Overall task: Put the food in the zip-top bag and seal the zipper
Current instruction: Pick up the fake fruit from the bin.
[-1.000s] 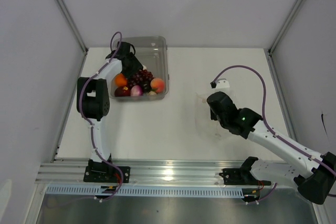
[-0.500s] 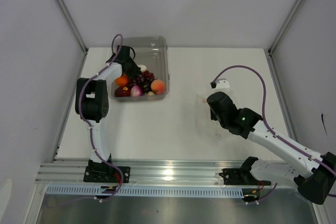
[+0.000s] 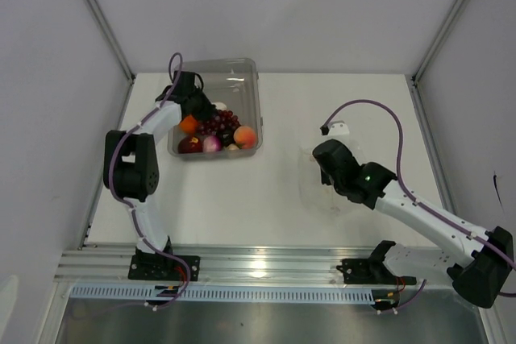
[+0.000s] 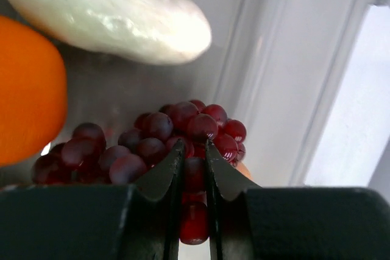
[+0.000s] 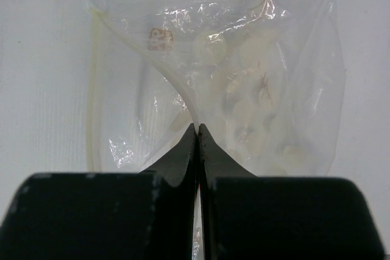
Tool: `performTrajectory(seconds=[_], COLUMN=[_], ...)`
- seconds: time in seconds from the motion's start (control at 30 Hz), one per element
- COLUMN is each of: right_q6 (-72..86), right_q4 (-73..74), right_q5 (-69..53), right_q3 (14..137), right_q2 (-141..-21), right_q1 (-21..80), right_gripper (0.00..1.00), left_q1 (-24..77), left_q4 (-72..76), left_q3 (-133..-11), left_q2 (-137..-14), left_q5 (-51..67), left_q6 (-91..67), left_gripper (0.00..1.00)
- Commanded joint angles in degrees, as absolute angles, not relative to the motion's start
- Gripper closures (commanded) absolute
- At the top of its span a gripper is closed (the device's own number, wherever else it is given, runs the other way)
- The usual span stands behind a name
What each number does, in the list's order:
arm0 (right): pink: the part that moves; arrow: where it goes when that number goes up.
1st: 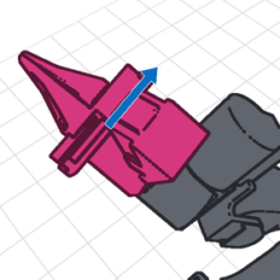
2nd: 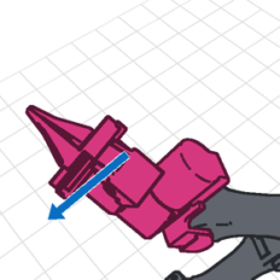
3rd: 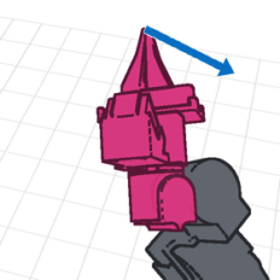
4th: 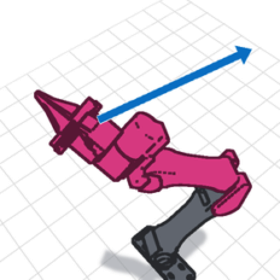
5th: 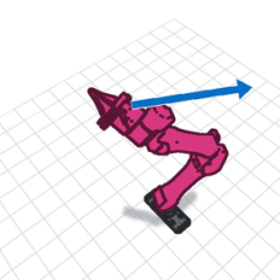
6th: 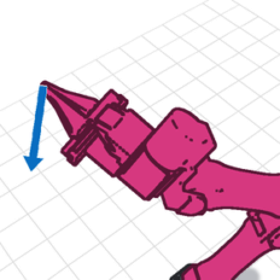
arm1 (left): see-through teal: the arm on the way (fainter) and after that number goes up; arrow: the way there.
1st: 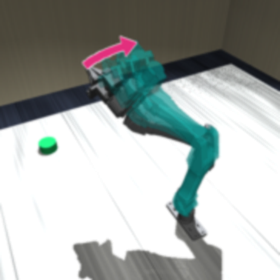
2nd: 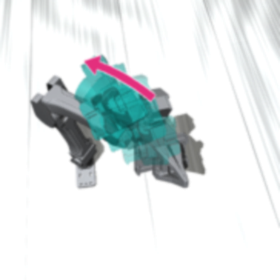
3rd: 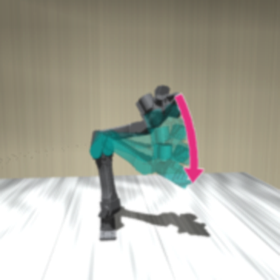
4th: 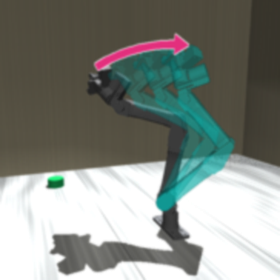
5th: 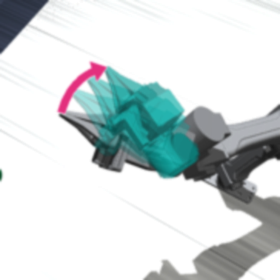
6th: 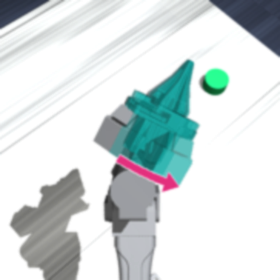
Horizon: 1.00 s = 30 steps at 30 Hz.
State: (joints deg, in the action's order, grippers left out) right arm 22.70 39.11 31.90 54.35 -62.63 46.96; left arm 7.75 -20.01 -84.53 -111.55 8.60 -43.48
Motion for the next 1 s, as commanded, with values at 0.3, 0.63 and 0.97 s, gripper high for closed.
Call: performTrajectory(seconds=[0.3, 0.63, 0.97], right_q6=[27.8, 27.7, 27.9], right_q4=[42.7, 43.5, 42.5], right_q5=[31.6, 27.3, 23.8], right_q3=[62.4, 65.9, 66.4], right_q2=[-66.4, -68.0, -68.6], right_q1=[45.4, 43.1, 43.1], right_gripper=[1.0, 1.0, 1.0], left_q1=[8.7, 11.5, 20.4], left_q4=[-17.1, -14.9, -2.7], left_q3=[-80.4, -80.1, -70.0], left_q2=[-94.1, -83.7, -76.4], left_q5=[15.3, 22.7, 35.1], left_q6=[-43.8, -44.3, -51.9], left_gripper=[0.95, 0.91, 0.86])
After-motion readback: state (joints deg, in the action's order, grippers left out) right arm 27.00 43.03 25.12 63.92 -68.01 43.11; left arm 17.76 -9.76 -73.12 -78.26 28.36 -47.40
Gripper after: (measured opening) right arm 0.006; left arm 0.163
